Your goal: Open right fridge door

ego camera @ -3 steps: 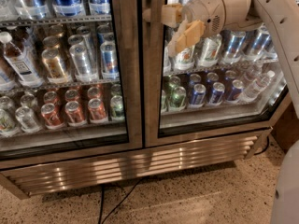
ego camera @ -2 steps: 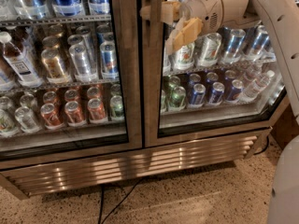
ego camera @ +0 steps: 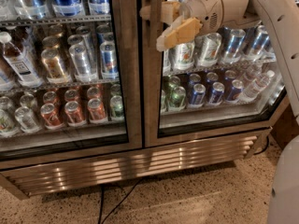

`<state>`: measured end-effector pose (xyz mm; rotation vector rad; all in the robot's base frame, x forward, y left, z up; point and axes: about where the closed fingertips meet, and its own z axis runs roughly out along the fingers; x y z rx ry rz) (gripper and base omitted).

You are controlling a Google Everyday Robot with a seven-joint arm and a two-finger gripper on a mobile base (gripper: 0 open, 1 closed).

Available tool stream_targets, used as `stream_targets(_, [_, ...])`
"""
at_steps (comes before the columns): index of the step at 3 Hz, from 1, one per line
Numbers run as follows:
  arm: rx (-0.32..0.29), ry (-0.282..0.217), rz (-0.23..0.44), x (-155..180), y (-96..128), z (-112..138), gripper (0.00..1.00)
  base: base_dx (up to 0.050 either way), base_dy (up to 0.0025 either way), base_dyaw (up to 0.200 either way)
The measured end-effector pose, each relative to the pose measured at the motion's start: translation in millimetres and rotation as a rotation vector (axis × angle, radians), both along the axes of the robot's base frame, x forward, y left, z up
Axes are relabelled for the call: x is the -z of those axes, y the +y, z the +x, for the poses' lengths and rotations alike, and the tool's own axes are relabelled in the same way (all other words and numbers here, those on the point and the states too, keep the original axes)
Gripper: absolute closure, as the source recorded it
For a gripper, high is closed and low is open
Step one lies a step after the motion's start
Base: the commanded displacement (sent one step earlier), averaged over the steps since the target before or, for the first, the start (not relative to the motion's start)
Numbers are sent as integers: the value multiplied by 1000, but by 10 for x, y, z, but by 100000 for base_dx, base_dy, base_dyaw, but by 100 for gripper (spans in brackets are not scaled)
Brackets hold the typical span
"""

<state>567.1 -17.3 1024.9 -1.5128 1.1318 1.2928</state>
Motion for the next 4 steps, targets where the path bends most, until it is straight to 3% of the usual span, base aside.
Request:
stream_targets(1, [0, 0, 0, 0, 0, 0, 49, 0, 0, 0])
stream_targets(3, [0, 0, 0, 0, 0, 0, 95, 0, 0, 0])
stream_targets(4, [0, 0, 0, 0, 1, 0, 100, 0, 0, 0])
